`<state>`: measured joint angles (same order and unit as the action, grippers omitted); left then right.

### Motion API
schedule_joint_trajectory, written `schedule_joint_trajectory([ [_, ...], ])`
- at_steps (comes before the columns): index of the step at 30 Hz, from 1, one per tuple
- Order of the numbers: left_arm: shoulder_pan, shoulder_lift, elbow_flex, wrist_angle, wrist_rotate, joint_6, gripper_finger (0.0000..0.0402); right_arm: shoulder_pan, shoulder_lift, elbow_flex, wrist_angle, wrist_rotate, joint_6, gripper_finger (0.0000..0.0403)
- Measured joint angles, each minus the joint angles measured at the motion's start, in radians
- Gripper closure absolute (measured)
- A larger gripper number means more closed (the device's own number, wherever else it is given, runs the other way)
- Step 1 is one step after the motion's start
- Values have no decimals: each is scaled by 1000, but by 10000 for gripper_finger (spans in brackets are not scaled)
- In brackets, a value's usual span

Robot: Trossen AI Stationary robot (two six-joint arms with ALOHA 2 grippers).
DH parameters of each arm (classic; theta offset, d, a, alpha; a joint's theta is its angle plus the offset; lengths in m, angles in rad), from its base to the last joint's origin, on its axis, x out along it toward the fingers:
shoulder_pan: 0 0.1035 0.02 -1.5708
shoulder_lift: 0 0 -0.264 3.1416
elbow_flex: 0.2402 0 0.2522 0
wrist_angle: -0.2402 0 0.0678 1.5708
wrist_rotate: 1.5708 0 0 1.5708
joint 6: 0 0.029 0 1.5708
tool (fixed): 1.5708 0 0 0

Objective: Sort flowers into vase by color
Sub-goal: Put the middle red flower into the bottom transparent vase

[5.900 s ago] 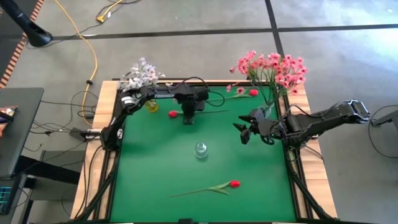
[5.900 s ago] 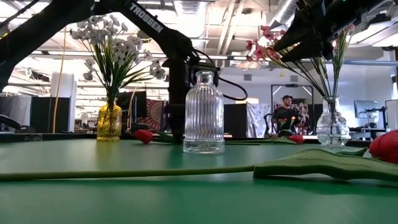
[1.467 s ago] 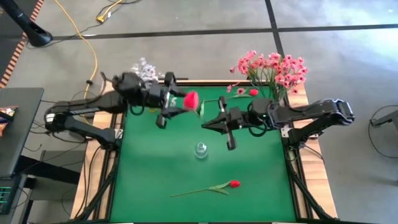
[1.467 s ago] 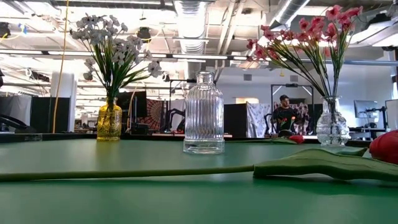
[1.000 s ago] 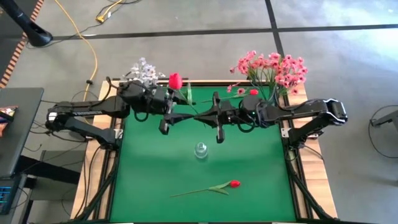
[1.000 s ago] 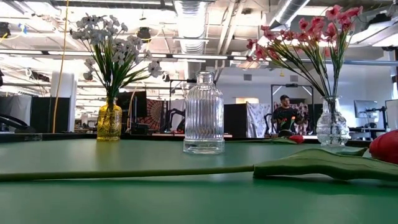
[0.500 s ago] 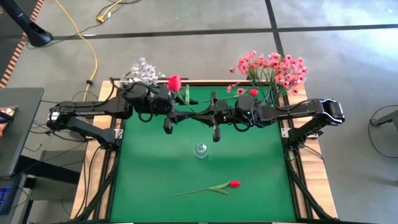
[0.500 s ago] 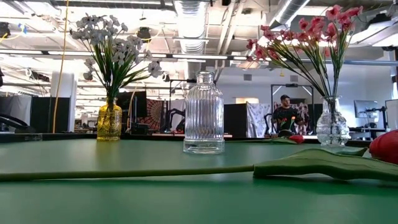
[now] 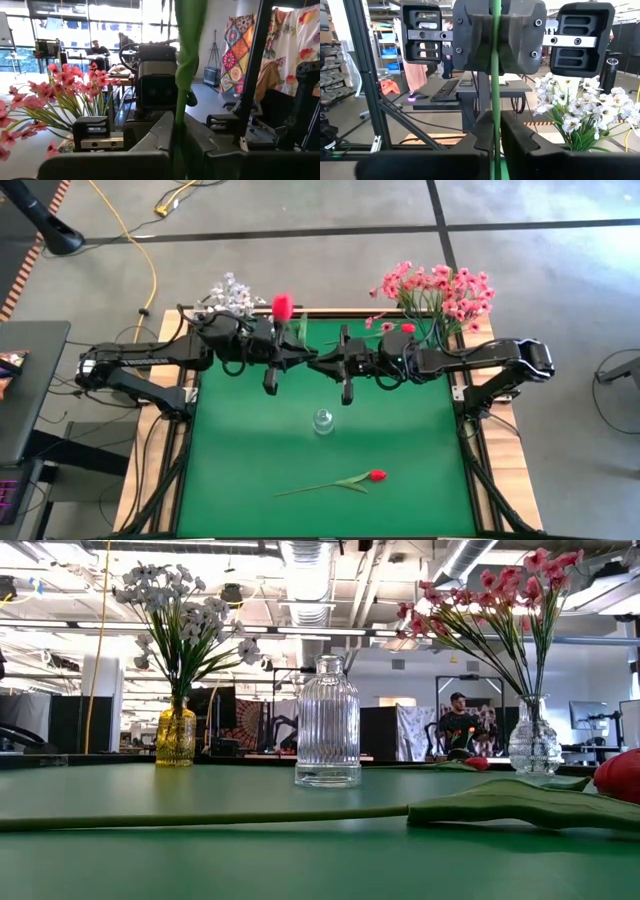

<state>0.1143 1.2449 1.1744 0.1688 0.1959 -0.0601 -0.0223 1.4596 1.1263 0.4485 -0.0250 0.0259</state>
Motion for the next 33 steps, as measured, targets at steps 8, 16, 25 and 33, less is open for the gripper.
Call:
schedule_joint_trajectory([
  [8, 0, 0, 0, -3, 0, -1, 400, 0, -16, 0, -72, -1, 23, 281],
  [16, 0, 0, 0, -79, -23, -2, 401, -6, -135, 0, -358, -2, 27, 185],
  [25, -24, 4, 0, -162, -52, -24, 401, 68, -298, 0, -727, -4, 138, 167],
  [33, -136, 80, -103, -22, -166, -142, 401, 144, -345, 0, -854, -4, 126, 178],
])
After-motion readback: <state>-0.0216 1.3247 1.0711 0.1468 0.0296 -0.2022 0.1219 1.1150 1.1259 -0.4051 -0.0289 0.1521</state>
